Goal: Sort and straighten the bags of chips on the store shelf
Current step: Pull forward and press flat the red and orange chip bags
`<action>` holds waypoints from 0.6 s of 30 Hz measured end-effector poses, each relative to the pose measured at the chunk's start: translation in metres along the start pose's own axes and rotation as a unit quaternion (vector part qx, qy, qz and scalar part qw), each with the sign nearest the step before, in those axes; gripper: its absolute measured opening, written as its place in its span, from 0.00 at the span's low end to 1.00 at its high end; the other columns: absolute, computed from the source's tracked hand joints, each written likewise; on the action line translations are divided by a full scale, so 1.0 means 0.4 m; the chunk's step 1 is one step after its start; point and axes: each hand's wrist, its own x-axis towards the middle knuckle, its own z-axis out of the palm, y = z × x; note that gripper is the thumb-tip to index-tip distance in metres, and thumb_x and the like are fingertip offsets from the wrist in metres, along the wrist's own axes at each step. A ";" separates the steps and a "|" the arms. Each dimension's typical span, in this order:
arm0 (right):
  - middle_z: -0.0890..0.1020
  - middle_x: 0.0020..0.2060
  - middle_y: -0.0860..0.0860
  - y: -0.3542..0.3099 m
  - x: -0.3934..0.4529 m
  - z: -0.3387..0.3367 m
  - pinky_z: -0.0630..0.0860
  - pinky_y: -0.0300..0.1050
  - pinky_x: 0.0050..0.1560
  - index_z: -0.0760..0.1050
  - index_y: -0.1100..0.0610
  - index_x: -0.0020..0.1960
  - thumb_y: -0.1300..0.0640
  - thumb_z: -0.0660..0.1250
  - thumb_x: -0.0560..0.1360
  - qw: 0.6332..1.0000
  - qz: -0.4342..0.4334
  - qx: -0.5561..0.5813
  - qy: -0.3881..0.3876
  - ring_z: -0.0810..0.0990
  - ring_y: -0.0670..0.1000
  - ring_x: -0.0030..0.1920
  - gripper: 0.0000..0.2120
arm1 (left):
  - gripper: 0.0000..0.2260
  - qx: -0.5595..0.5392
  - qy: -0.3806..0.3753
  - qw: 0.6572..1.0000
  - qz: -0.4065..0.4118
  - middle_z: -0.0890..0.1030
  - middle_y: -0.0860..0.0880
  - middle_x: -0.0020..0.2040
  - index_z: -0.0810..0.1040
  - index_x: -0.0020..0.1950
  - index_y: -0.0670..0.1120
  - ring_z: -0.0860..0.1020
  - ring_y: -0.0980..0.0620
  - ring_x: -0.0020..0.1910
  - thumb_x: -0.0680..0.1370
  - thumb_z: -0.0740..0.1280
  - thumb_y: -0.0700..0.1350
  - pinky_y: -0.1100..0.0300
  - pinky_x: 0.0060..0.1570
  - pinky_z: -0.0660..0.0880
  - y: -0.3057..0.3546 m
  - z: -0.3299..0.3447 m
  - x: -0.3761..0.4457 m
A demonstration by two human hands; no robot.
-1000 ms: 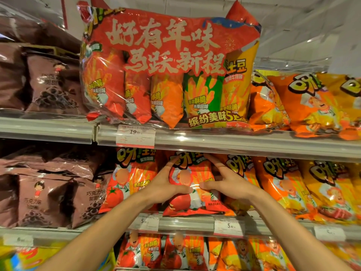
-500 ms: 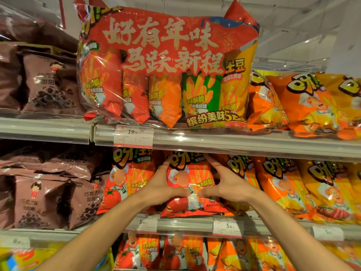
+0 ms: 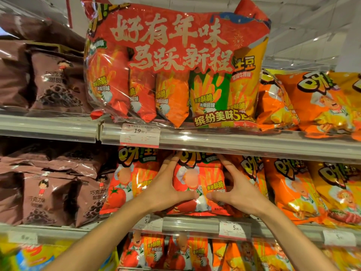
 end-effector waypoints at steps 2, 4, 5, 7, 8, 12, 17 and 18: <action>0.66 0.73 0.38 0.005 0.005 -0.001 0.70 0.49 0.70 0.52 0.36 0.77 0.40 0.81 0.60 1.000 0.006 0.017 0.000 0.70 0.41 0.70 0.55 | 0.45 0.093 0.047 0.994 0.025 0.58 0.54 0.77 0.49 0.81 0.56 0.59 0.58 0.73 0.72 0.69 0.68 0.61 0.68 0.61 -0.007 -0.008 -0.007; 0.68 0.72 0.39 0.007 0.013 0.000 0.73 0.50 0.68 0.52 0.38 0.78 0.40 0.82 0.59 1.000 0.008 0.026 0.001 0.73 0.41 0.66 0.56 | 0.33 0.200 0.140 0.967 0.066 0.72 0.45 0.67 0.61 0.78 0.51 0.71 0.45 0.64 0.78 0.62 0.66 0.53 0.61 0.70 -0.034 -0.025 -0.016; 0.69 0.71 0.39 0.008 0.016 0.001 0.73 0.49 0.67 0.52 0.40 0.78 0.42 0.82 0.59 0.999 0.013 0.029 0.002 0.74 0.40 0.65 0.56 | 0.28 0.247 0.189 0.947 0.082 0.75 0.44 0.58 0.68 0.74 0.48 0.73 0.42 0.57 0.79 0.60 0.63 0.50 0.55 0.72 -0.058 -0.035 -0.022; 0.70 0.68 0.38 0.008 0.015 -0.002 0.76 0.45 0.62 0.52 0.43 0.79 0.48 0.83 0.62 0.998 0.025 0.050 0.003 0.77 0.39 0.60 0.55 | 0.22 0.311 0.250 0.915 0.058 0.76 0.42 0.52 0.75 0.66 0.46 0.73 0.39 0.53 0.79 0.59 0.58 0.45 0.53 0.70 -0.109 -0.055 -0.032; 0.71 0.66 0.37 0.005 0.011 -0.003 0.78 0.42 0.58 0.53 0.43 0.78 0.51 0.82 0.64 0.998 0.027 0.062 0.005 0.79 0.38 0.56 0.53 | 0.22 0.333 0.258 0.907 0.024 0.76 0.40 0.55 0.76 0.65 0.46 0.72 0.37 0.58 0.79 0.59 0.58 0.42 0.58 0.69 -0.137 -0.062 -0.036; 0.68 0.62 0.32 -0.005 0.013 0.010 0.73 0.27 0.53 0.50 0.42 0.75 0.56 0.81 0.66 0.997 0.031 0.068 0.005 0.74 0.27 0.55 0.50 | 0.26 0.315 0.216 0.922 -0.056 0.67 0.36 0.72 0.70 0.73 0.51 0.61 0.34 0.73 0.80 0.52 0.63 0.32 0.66 0.65 -0.216 -0.074 -0.035; 0.69 0.73 0.45 -0.019 0.025 0.058 0.71 0.52 0.70 0.50 0.34 0.77 0.42 0.82 0.60 0.999 0.026 0.043 -0.017 0.70 0.46 0.70 0.56 | 0.26 0.292 0.210 0.932 -0.040 0.59 0.40 0.78 0.65 0.76 0.54 0.54 0.39 0.78 0.81 0.50 0.63 0.36 0.68 0.65 -0.235 -0.057 -0.016; 0.67 0.74 0.44 -0.021 0.027 0.061 0.69 0.53 0.71 0.48 0.33 0.77 0.40 0.81 0.60 0.999 0.028 0.030 -0.023 0.69 0.46 0.72 0.56 | 0.26 0.296 0.210 0.931 -0.038 0.59 0.40 0.78 0.66 0.76 0.54 0.54 0.39 0.78 0.81 0.51 0.63 0.37 0.68 0.65 -0.235 -0.052 -0.013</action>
